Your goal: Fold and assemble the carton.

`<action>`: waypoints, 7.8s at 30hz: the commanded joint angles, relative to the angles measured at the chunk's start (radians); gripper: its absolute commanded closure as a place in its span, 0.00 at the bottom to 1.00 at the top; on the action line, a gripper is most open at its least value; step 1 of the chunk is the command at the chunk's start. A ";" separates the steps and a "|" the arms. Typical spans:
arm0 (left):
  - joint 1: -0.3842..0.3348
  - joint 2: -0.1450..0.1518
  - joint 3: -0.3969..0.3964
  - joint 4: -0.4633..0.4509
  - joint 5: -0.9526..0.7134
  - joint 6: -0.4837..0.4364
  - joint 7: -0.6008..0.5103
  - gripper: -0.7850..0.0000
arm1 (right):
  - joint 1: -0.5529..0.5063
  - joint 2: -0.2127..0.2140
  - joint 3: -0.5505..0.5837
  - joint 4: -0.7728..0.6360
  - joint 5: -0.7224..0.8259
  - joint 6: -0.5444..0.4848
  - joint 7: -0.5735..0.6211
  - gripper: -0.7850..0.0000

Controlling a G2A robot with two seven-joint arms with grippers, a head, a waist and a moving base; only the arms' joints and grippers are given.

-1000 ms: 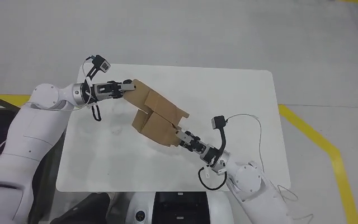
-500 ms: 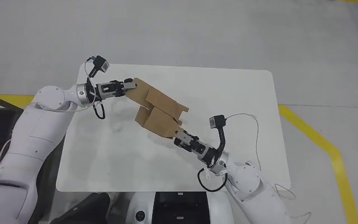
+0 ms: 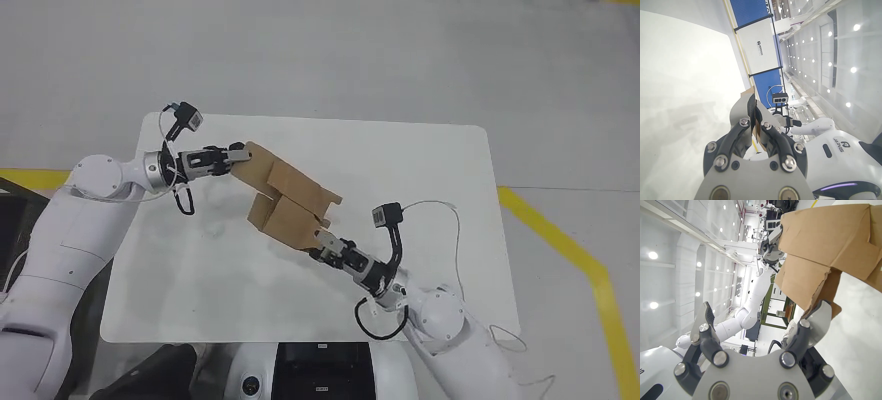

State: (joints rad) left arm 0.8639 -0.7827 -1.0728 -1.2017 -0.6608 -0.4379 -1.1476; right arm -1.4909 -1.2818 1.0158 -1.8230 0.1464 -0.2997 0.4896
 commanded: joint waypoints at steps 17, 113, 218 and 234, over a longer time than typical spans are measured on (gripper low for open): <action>-0.009 -0.019 -0.043 0.015 -0.128 0.060 -0.116 1.00 | 0.020 0.000 -0.009 0.046 -0.031 0.011 -0.031 0.32; 0.220 0.010 -0.233 -0.285 -0.076 0.250 -0.385 0.00 | 0.094 0.011 -0.035 0.071 0.305 0.044 0.231 1.00; 0.191 0.017 -0.099 -0.265 -0.109 0.292 -0.340 1.00 | 0.110 -0.017 -0.050 0.133 0.378 -0.021 0.113 0.00; 0.215 0.011 -0.111 -0.285 -0.003 0.259 -0.277 1.00 | 0.117 -0.018 -0.047 0.060 0.363 -0.011 0.131 0.00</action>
State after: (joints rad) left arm 1.0776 -0.7709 -1.1832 -1.4859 -0.6673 -0.1789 -1.4276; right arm -1.3768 -1.2994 0.9718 -1.7571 0.5138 -0.3132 0.6196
